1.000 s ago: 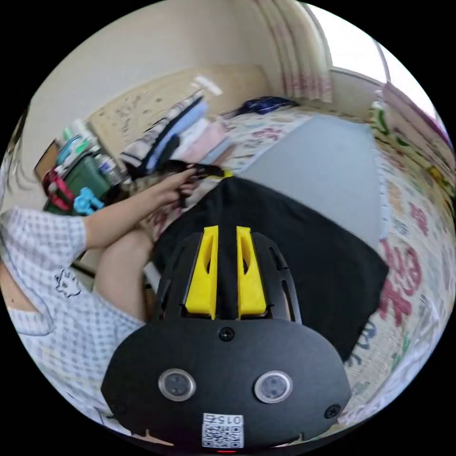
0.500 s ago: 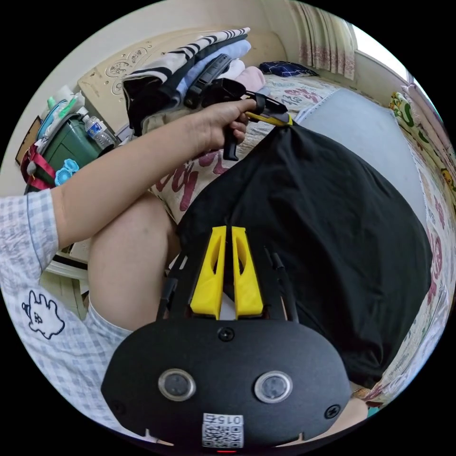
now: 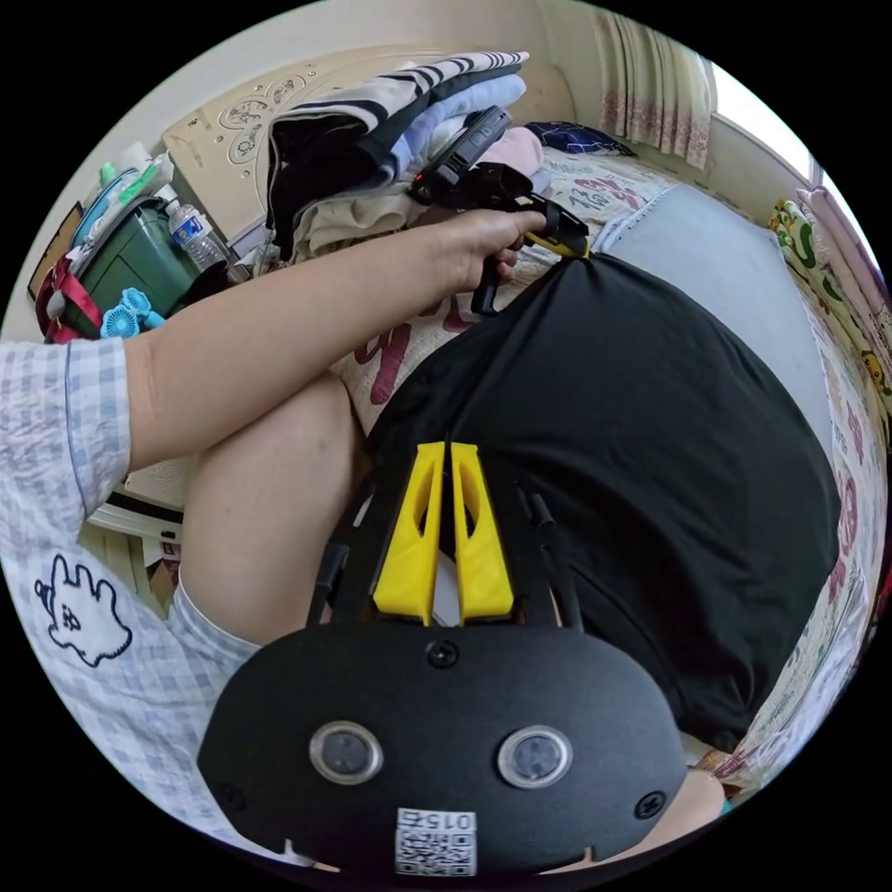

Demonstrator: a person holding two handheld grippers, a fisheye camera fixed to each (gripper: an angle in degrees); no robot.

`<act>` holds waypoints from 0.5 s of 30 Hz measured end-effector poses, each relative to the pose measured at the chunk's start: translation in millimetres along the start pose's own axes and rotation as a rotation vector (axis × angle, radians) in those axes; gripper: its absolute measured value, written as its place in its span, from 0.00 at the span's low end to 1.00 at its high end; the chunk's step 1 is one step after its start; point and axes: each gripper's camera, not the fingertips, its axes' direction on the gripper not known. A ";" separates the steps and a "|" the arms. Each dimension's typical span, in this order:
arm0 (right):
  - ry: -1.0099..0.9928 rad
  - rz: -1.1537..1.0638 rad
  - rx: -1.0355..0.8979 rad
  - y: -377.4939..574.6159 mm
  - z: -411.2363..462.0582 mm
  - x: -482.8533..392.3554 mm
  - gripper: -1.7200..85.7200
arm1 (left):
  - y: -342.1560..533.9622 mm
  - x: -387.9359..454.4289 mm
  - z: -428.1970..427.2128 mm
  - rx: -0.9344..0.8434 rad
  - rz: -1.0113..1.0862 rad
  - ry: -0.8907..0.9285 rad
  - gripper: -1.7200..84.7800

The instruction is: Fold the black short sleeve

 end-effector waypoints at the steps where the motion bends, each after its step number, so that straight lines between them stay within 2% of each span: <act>1: -0.010 0.013 0.007 1.8 -1.8 -2.7 0.02 | 0.8 1.9 -1.9 -0.002 0.002 -0.001 0.02; 9: -0.018 0.073 0.006 0.0 -35.9 -37.5 0.02 | 11.1 13.7 -24.6 0.017 -0.002 -0.018 0.04; 15: -0.111 0.130 0.077 9.7 -104.0 -66.3 0.01 | 23.4 30.0 -55.5 0.017 0.030 -0.049 0.09</act>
